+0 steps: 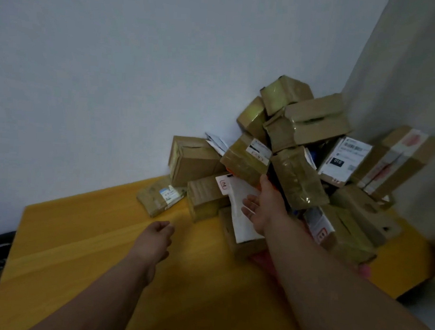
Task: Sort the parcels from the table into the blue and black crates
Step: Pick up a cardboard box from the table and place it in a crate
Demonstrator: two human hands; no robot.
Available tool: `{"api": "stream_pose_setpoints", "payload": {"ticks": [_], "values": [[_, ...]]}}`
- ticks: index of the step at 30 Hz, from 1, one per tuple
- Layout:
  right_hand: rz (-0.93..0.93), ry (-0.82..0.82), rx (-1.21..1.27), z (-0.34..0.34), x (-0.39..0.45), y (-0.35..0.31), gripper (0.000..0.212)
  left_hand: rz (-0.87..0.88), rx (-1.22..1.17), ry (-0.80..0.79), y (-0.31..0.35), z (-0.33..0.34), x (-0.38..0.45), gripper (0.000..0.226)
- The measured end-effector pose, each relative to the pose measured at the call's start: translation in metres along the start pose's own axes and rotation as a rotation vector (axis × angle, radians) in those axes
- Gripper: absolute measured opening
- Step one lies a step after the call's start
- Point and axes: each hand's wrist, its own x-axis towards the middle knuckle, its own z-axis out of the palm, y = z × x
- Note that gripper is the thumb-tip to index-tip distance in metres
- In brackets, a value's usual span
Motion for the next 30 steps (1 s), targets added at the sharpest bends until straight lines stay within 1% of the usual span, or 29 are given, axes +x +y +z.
{"api": "stream_pose_setpoints", "payload": {"ticks": [3,6,7,10,12,14,17,20,21,25,30], "values": [[0.105,-0.068,0.106,0.008,0.02,-0.015,0.068,-0.014,-0.015,0.032,0.009,0.013,0.002,0.02],[0.25,-0.149,0.245,0.013,0.034,-0.023,0.077,-0.024,-0.033,0.059,0.013,0.02,-0.001,0.02],[0.282,-0.17,0.283,0.014,0.037,-0.024,0.076,-0.027,-0.035,0.061,0.013,0.021,-0.002,0.019],[0.226,-0.139,0.312,0.015,0.044,-0.026,0.053,-0.028,-0.034,0.064,0.012,0.022,-0.004,0.018],[0.212,-0.141,0.366,0.012,0.042,-0.025,0.045,-0.029,-0.046,0.071,0.011,0.022,-0.004,0.018],[0.217,-0.185,0.383,0.005,0.037,-0.02,0.039,-0.032,-0.052,0.068,0.011,0.023,-0.005,0.02],[0.228,-0.32,0.296,-0.008,0.022,-0.002,0.029,-0.023,-0.063,0.026,0.012,0.027,-0.009,0.02],[0.223,-0.431,0.13,-0.022,0.008,0.016,0.024,0.01,-0.129,-0.03,0.017,0.03,-0.017,0.013],[0.211,-0.443,0.088,-0.025,0.003,0.021,0.026,0.029,-0.159,-0.05,0.019,0.03,-0.02,0.014],[0.145,-0.474,-0.042,-0.031,-0.024,0.037,0.049,0.096,-0.252,-0.108,0.024,0.02,-0.035,0.032],[0.094,-0.518,-0.076,-0.021,-0.065,0.06,0.059,0.144,-0.215,-0.149,0.009,-0.018,-0.053,0.035]]}}
